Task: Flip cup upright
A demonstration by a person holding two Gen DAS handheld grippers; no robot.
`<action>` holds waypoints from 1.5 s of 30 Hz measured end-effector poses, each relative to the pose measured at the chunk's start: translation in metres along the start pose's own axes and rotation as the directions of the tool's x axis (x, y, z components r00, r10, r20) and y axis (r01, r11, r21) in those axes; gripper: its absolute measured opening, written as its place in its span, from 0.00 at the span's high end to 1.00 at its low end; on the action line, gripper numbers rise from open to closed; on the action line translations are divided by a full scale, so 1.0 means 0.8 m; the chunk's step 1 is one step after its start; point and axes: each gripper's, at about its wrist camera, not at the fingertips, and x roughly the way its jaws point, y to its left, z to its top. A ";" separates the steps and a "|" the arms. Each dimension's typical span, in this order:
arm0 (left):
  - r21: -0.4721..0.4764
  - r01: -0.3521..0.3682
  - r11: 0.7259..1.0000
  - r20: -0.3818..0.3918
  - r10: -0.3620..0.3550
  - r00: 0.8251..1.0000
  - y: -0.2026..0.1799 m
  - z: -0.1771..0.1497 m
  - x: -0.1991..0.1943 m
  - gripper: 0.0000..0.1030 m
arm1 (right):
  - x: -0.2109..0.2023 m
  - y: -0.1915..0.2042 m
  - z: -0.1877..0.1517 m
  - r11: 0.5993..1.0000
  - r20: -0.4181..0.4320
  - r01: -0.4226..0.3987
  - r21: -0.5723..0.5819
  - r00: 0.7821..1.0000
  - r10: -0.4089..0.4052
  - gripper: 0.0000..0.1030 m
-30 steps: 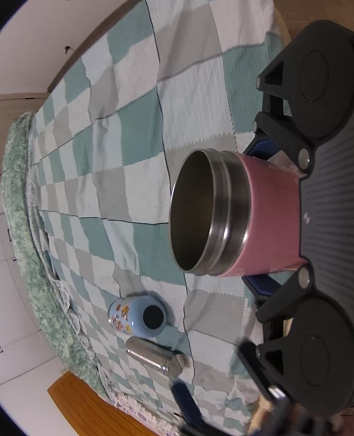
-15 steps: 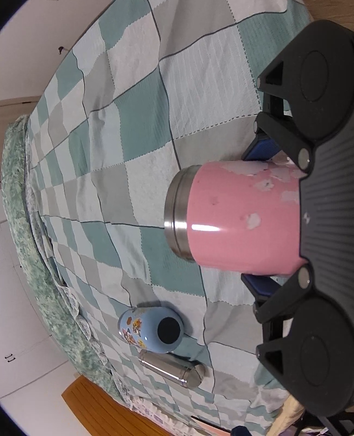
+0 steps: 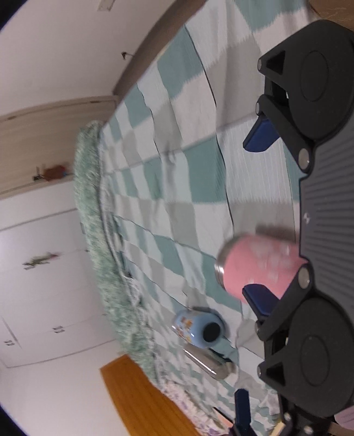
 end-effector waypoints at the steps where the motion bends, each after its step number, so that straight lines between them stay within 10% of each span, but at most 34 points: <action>1: -0.002 -0.005 1.000 -0.009 0.005 1.000 -0.006 0.006 0.007 0.00 | -0.004 -0.009 -0.002 1.000 0.015 0.002 0.003 1.000 -0.002 0.00; 17: -0.161 -0.089 0.983 -0.283 0.040 0.958 -0.049 0.073 0.124 0.00 | 0.007 -0.085 -0.029 0.998 0.102 0.021 -0.062 0.995 -0.014 0.00; 28: -0.269 -0.184 0.945 -0.490 0.030 0.871 -0.046 0.076 0.190 0.16 | 0.020 -0.103 -0.033 0.999 0.104 -0.013 -0.036 0.994 0.016 0.00; 45: -0.314 -0.125 0.941 -0.317 0.021 0.948 -0.042 0.058 0.136 0.17 | 0.000 -0.096 -0.042 0.999 0.134 -0.029 -0.018 0.991 0.031 0.00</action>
